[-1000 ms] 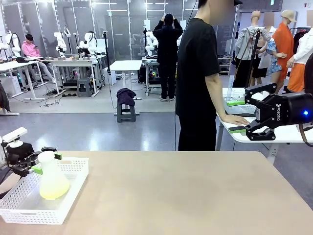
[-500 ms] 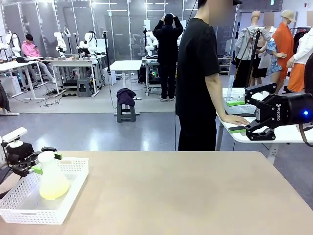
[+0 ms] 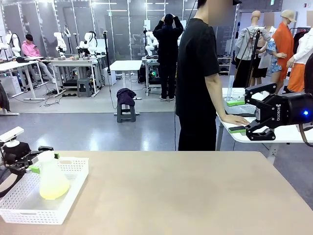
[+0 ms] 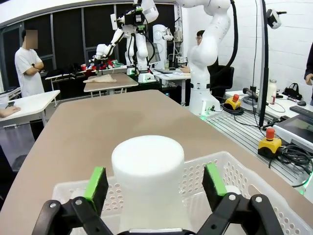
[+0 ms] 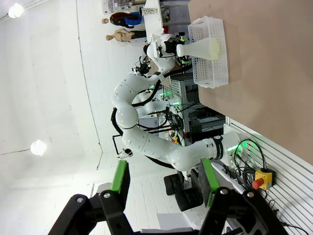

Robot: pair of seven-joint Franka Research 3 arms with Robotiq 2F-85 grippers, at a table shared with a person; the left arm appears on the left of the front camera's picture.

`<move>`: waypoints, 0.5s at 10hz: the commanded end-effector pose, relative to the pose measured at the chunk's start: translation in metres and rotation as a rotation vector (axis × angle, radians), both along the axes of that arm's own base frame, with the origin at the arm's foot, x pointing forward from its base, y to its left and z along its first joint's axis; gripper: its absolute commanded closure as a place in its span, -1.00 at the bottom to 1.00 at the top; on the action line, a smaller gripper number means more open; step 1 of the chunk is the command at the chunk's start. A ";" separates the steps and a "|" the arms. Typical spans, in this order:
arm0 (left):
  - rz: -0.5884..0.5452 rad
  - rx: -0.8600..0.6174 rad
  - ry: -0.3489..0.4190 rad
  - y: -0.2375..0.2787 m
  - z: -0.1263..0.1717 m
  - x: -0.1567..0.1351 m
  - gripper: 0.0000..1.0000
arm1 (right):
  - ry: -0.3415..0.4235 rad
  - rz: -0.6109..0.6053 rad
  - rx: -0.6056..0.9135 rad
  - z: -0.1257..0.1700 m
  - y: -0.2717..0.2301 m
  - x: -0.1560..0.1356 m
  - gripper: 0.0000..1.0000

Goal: Prepare the solutions needed for the experiment.
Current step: When the human places the Big flask in the center of the table, pick up the Big flask and place it in the left Organizing basket.

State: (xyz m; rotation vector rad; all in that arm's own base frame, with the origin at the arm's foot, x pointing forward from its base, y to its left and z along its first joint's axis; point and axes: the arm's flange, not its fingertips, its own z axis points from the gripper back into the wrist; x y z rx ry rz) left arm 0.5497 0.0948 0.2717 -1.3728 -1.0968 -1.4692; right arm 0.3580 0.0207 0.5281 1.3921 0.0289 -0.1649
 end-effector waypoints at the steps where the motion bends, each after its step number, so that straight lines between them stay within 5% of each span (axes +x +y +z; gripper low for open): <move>1: 0.023 0.007 -0.017 0.017 0.003 0.001 -1.00 | -0.008 0.000 0.006 0.002 0.000 0.000 -0.44; 5: 0.151 0.058 0.032 0.096 0.019 -0.012 -1.00 | -0.008 0.000 0.006 0.002 0.000 0.000 -0.44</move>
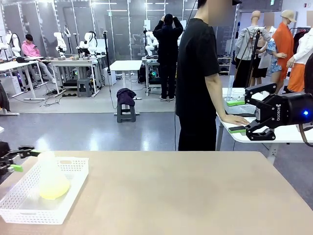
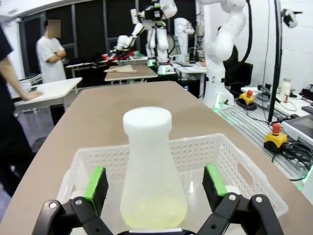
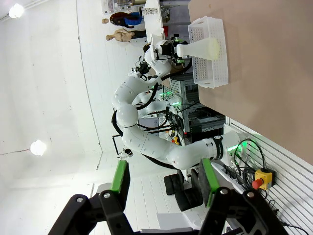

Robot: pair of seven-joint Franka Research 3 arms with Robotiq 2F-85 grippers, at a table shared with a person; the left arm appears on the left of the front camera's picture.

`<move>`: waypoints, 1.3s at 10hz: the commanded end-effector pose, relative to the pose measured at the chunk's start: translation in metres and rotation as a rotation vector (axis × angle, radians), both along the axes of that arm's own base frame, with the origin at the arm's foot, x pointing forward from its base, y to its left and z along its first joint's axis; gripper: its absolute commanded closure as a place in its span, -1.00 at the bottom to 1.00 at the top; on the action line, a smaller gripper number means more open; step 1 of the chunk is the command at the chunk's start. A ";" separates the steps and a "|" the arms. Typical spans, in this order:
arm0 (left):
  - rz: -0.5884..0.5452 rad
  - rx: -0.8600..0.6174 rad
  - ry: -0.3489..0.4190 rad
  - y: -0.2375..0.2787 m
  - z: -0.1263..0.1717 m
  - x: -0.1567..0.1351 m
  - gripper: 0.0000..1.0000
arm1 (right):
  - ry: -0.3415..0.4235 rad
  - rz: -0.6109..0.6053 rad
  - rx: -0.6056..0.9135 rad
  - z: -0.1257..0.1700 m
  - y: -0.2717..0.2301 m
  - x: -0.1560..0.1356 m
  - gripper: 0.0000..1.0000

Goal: Prepare the solutions needed for the experiment.
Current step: When the human places the Big flask in the center of the table, pick up the Big flask and place it in the left Organizing basket.

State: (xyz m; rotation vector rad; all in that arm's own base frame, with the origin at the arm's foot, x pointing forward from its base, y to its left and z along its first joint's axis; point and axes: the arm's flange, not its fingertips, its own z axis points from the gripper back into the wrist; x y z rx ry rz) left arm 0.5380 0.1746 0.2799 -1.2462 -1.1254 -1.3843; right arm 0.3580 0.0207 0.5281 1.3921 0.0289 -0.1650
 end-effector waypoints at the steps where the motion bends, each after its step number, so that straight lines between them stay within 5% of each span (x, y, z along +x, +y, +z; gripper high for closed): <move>1: 0.066 0.012 -0.006 0.032 0.022 -0.007 -1.00 | -0.009 0.000 0.006 0.002 0.000 0.000 -0.44; 3: 0.076 -0.012 0.024 0.030 0.065 -0.034 -1.00 | -0.009 0.000 0.006 0.002 0.000 0.000 -0.44; 9: 0.008 0.115 0.563 -0.017 0.150 -0.107 -1.00 | -0.009 0.000 0.006 0.002 0.000 0.000 -0.44; 12: 0.008 0.036 0.953 -0.032 0.173 -0.100 -1.00 | -0.009 0.000 0.006 0.002 0.000 0.000 -0.44; 13: -0.034 0.018 1.004 -0.039 0.178 -0.101 -1.00 | -0.009 0.000 0.006 0.002 0.000 0.000 -0.44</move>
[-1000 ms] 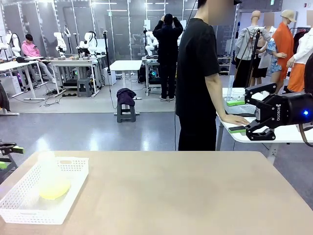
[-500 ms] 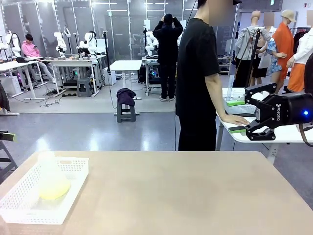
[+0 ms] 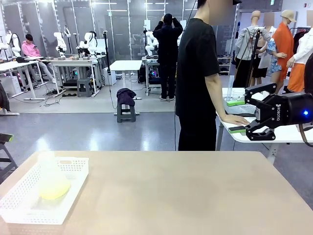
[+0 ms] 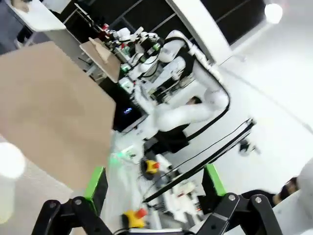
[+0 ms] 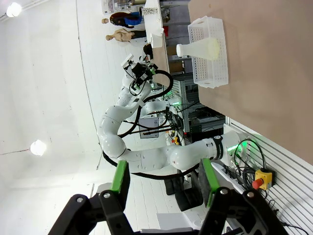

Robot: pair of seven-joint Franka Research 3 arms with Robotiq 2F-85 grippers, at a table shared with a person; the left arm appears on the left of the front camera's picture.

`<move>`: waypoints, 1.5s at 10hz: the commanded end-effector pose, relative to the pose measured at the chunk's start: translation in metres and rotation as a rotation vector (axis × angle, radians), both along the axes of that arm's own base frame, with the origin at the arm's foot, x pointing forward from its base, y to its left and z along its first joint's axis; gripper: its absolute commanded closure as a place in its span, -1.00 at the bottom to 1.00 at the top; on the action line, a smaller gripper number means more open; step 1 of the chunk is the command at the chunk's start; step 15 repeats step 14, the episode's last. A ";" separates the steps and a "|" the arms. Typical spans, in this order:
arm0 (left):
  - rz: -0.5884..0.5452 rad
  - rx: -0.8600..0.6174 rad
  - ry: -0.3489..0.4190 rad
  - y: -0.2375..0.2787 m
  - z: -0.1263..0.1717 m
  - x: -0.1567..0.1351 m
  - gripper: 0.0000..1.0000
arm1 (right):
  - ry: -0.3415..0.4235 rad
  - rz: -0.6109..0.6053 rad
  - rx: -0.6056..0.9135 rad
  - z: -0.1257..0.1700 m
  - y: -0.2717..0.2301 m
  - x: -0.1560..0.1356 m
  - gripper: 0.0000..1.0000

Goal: Prepare the solutions needed for the experiment.
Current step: When the human places the Big flask in the center of the table, pick up the Big flask and place it in the left Organizing basket.

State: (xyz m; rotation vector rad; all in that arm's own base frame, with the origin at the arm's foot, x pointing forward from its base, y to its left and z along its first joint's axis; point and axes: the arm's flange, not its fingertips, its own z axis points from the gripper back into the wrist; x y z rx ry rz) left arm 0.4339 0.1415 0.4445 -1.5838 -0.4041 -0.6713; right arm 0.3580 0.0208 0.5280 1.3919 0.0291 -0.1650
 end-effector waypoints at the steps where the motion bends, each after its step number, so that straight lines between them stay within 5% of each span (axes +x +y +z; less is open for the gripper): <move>1: 0.012 -0.066 0.072 -0.013 0.017 0.002 -1.00 | -0.009 0.000 0.006 0.002 0.000 0.000 -0.44; 7: -0.021 -0.045 0.231 -0.035 0.020 -0.003 -1.00 | -0.009 0.000 0.006 0.002 0.000 0.000 -0.44; 8: -0.041 -0.063 0.163 -0.047 0.012 0.002 -1.00 | -0.009 0.000 0.006 0.002 0.000 0.000 -0.44; 15: -0.041 -0.063 0.163 -0.047 0.012 0.002 -1.00 | -0.009 0.000 0.006 0.002 0.000 0.000 -0.44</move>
